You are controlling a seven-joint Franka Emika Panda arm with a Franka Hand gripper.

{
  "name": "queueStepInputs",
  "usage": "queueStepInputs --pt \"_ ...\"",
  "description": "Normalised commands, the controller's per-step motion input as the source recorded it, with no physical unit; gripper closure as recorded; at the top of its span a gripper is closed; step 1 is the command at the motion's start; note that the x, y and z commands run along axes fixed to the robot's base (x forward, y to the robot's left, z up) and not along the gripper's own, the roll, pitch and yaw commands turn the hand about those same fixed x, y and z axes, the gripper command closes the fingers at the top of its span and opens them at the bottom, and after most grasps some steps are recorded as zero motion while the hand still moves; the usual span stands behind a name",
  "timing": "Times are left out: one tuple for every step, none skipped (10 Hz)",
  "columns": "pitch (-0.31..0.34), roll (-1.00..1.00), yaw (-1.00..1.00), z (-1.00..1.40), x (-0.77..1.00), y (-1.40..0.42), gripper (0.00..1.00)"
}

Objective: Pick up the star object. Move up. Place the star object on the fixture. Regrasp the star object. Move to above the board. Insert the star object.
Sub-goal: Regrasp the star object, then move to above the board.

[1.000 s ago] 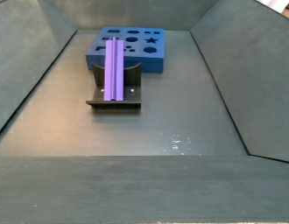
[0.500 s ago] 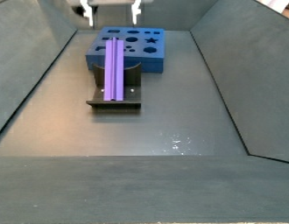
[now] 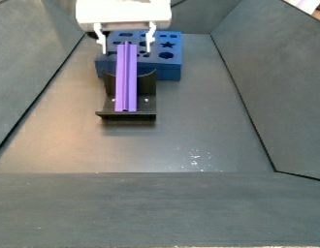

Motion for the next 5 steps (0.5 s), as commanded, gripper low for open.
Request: queueStepInputs --pt "0.011 0.07 -0.03 -0.3 0.08 0.0 0.0" --pt "0.0 0.0 0.0 0.0 0.0 0.0 1.0" --pt "0.03 0.0 -0.01 1.0 0.07 0.0 1.0" --pt "0.031 0.0 -0.01 1.0 0.06 0.0 1.0" --pt "0.049 -0.01 -0.01 1.0 0.06 0.0 1.0"
